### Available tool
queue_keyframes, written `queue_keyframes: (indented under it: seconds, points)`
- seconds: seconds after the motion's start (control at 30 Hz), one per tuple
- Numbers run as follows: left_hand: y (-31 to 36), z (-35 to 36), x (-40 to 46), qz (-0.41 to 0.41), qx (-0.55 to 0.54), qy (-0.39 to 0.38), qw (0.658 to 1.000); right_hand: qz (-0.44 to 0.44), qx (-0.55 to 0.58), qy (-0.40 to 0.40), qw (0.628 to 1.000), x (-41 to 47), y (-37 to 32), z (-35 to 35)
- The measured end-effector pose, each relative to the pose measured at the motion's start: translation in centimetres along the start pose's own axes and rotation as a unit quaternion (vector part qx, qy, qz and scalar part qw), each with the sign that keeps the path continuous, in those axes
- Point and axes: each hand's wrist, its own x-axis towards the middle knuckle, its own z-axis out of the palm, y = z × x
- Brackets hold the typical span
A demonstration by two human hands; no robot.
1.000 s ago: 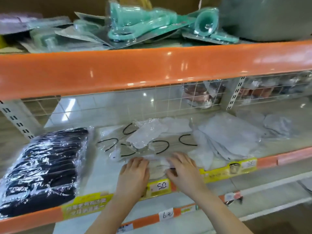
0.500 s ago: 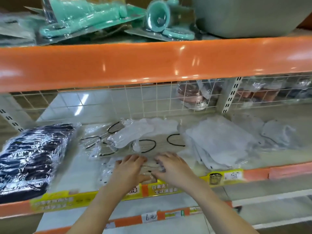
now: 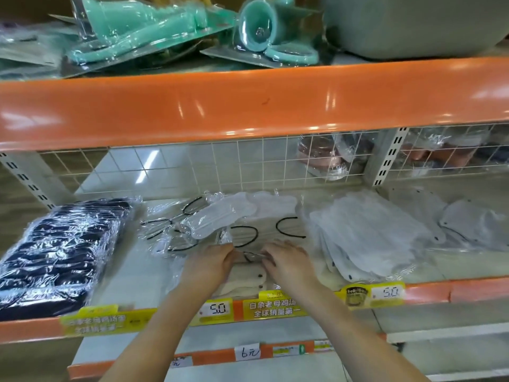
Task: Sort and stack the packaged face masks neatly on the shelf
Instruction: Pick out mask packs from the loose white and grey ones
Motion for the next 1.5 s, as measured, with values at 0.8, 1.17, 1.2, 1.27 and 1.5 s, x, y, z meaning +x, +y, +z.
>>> queue_keyframes:
  seconds: [0.8,1.17,1.2,1.27,1.5]
  points:
    - [-5.2,-0.5,-0.3,0.108,0.062,-0.241,0.962,-0.06,-0.067,-0.19,0.978,0.9,-3.0,-1.4]
    - [-4.9,-0.2,-0.2,0.117,0.076,-0.205,0.969,-0.063,-0.112,-0.085,0.988,2.1,-4.5,-0.6]
    - [-4.9,-0.5,0.1,0.12,0.073,-0.177,0.974,-0.05,-0.092,-0.078,0.991,2.3,-4.6,-0.6]
    - [-5.1,-1.3,1.0,0.105,0.042,-0.146,0.983,-0.02,-0.054,-0.082,0.995,2.9,-4.7,-1.1]
    - [-7.6,-3.9,3.2,0.051,-0.097,-0.192,0.975,0.054,-0.052,-0.049,0.996,3.4,-4.9,-3.9]
